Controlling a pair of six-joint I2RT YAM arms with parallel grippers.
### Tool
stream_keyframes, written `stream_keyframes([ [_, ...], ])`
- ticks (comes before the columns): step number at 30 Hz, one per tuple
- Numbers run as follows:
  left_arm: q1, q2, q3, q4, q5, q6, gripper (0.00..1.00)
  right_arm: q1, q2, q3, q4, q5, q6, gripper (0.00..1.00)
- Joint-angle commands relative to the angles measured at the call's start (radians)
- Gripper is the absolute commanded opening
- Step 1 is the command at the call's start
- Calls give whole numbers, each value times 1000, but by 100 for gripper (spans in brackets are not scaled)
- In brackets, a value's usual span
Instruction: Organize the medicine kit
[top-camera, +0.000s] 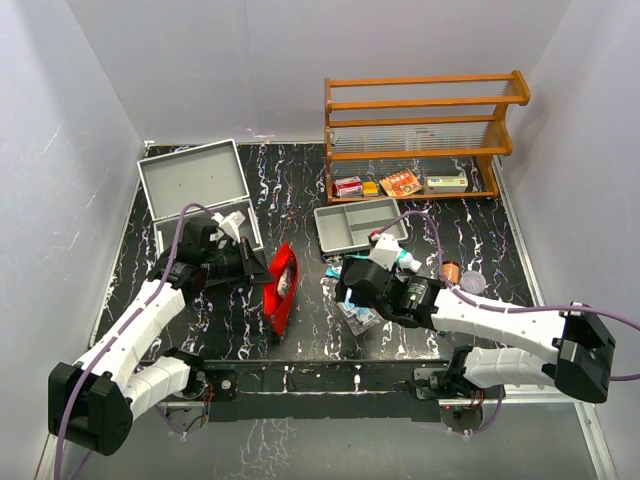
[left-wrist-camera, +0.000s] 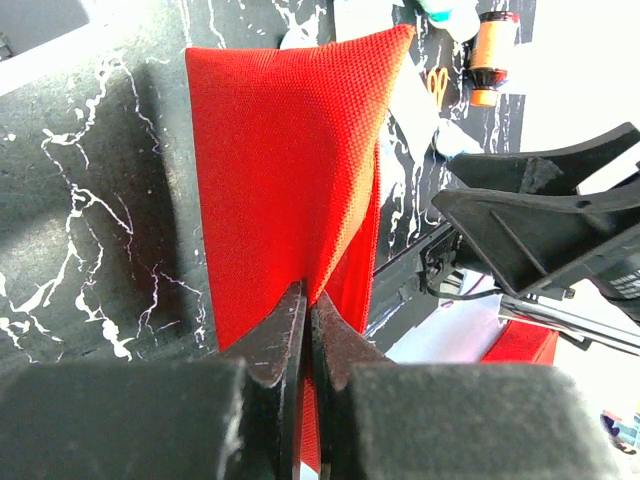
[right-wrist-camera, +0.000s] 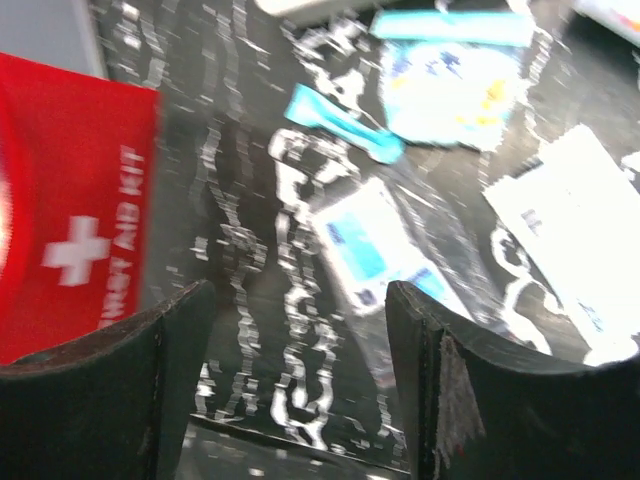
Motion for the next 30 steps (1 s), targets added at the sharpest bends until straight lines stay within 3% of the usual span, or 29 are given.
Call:
stream_keyframes([
  [1,-3,-27,-31,53,-6,-8,0,-3,-43,-68,-121,29,67,70],
  [9,-3,-29,-63,121,31,-26,0,-5,24,-137,-96,-35,92,77],
  [19,-4,37,-25,189,81,-36,0,-5,191,-113,-13,-164,219,64],
  [26,-3,46,-28,175,61,-22,0,-5,176,-171,145,-270,258,60],
  [30,-4,39,-45,177,58,-26,0,-6,176,-133,116,-241,244,56],
])
